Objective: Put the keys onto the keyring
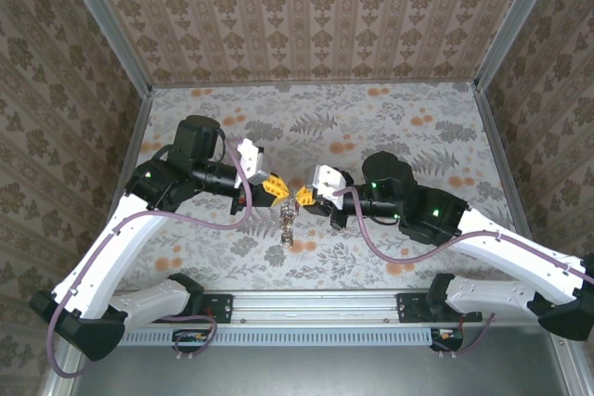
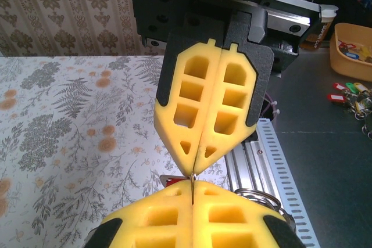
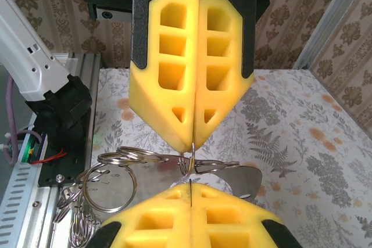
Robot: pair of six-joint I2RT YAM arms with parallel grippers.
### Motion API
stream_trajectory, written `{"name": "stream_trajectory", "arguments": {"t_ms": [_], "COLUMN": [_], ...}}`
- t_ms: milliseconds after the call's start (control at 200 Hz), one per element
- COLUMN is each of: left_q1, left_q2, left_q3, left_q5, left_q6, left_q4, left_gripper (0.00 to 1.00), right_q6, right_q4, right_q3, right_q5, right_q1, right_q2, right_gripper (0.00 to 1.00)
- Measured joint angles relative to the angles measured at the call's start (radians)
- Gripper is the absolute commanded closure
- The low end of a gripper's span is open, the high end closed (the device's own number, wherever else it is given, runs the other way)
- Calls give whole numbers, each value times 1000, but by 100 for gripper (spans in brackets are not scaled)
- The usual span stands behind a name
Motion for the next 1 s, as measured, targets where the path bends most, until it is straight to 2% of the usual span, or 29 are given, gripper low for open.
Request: {"name": "stream_trajectory", "arguments": {"t_ms": [1000], "left_q1": [-5], "left_q2": [0], "left_q3": [0], "left_q5": [-3], "left_q6": [0], "left_q4": [-3], "left_gripper": [100], "right_q6": [0], "right_q4": [15], "right_q3": [11], "right_q5": [-15], "right_q1": [0], "right_q2": [0], "right_gripper": [100]}}
